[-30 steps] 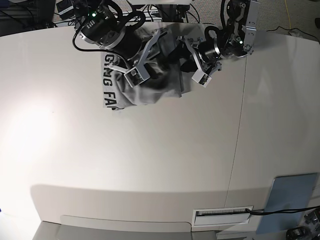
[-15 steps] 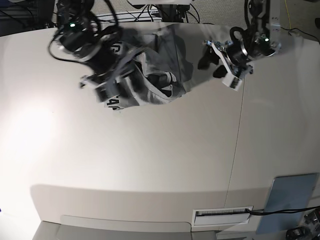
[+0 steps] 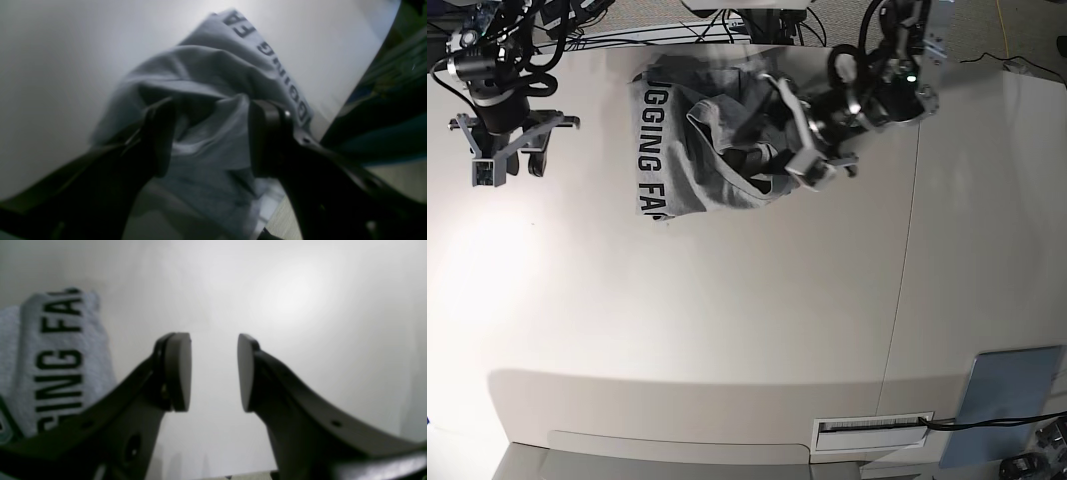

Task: Fold the T-shirt properly
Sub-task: 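Straighten the folded bundle with both grippers and release it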

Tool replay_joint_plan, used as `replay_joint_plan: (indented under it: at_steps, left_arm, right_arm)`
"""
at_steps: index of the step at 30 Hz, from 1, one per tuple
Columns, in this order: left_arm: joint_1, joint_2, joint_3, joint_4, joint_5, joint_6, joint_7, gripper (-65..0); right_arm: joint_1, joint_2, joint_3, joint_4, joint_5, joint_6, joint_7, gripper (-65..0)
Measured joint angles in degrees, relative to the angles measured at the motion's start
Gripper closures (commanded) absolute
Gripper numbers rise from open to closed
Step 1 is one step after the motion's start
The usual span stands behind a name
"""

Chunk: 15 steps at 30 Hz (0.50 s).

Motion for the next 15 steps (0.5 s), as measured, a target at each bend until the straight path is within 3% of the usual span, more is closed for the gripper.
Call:
replay_joint_plan:
  at_steps: [5, 7, 9, 12, 15]
  left_arm:
    - [-1.6, 0.1, 8.9, -1.2, 7.3, 5.2, -0.1, -35.6]
    - [-1.6, 0.1, 10.8, -2.8, 8.9, 5.7, 2.9, -34.3]
    - [-1.4, -0.1, 11.1, -3.1, 8.9, 5.1, 5.7, -25.8]
    - [-1.4, 0.0, 9.8, -1.9, 5.8, 4.0, 8.4, -6.8]
    - [-0.1, 0.0, 4.6, 2.6, -2.0, 0.1, 14.4, -3.2]
  right_arm:
    - [-0.9, 0.0, 0.2, 0.0, 0.3, 0.3, -0.7, -22.8]
    - [-0.9, 0.0, 0.2, 0.0, 0.3, 0.4, -0.7, -22.8]
    - [-0.9, 0.0, 0.2, 0.0, 0.3, 0.4, -0.7, -22.8]
    - [-0.9, 0.0, 0.1, 0.0, 0.3, 0.4, -0.5, -22.8]
    - [-0.9, 0.0, 0.2, 0.0, 0.3, 0.4, 0.3, -22.8]
